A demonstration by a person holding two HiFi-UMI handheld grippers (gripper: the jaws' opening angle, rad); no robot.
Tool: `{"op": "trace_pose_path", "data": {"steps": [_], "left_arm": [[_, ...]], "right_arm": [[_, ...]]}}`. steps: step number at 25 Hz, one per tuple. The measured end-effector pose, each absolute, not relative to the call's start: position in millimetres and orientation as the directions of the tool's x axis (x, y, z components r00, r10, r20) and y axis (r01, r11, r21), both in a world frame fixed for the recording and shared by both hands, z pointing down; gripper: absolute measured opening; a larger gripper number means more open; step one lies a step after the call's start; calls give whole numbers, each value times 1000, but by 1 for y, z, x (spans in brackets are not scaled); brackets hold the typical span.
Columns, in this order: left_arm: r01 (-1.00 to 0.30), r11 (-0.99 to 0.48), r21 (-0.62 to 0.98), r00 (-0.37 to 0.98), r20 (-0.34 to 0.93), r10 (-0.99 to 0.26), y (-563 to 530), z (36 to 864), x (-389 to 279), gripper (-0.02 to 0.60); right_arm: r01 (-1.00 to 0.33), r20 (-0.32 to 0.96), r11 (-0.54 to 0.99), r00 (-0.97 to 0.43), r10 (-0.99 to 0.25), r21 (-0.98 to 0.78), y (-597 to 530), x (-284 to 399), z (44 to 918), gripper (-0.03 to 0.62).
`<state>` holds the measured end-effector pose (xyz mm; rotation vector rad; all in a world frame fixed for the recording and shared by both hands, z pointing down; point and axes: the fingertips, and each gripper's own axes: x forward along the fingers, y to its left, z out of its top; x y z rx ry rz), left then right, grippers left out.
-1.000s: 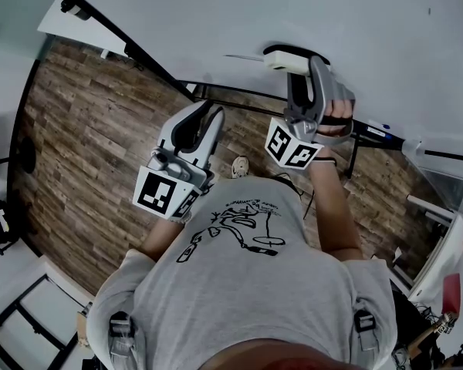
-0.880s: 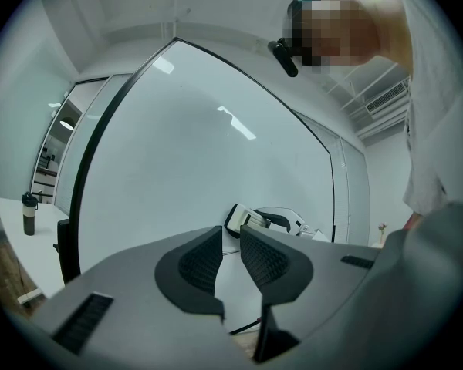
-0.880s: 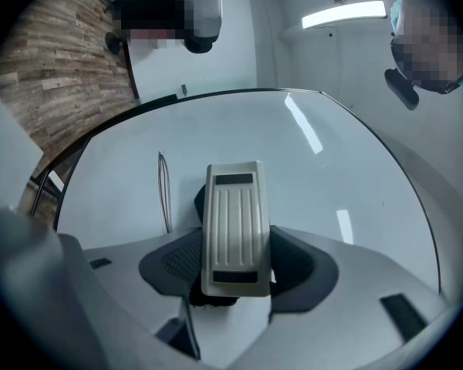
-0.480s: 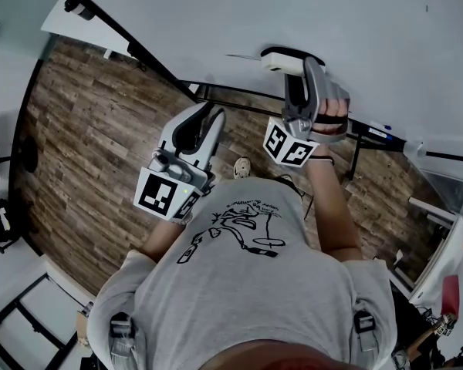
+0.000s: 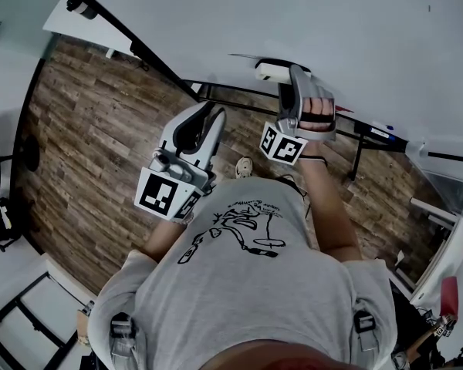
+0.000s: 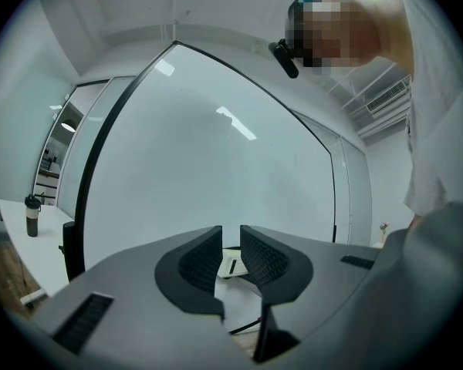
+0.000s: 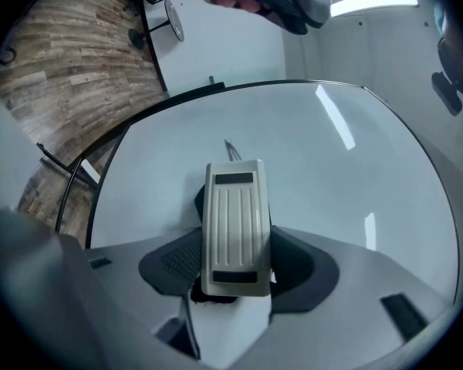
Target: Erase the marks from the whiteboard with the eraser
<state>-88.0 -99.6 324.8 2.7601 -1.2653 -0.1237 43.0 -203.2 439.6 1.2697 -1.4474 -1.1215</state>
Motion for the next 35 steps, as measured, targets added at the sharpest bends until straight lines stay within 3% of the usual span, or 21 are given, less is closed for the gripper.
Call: {"op": "trace_pose_path", "data": {"steps": [13, 23, 35], "left_arm": [[-762, -634, 131, 636, -26, -771, -98, 328, -92, 81], [-759, -637, 135, 636, -55, -769, -90, 322, -101, 81], [-766, -628, 138, 627, -58, -777, -94, 322, -102, 81]], "right_arm": [[-129, 254, 265, -93, -963, 956, -200, 38, 512, 259], [-248, 67, 99, -134, -989, 964, -175, 22, 396, 259], [-267, 3, 33, -111, -994, 963, -199, 26, 365, 261]]}}
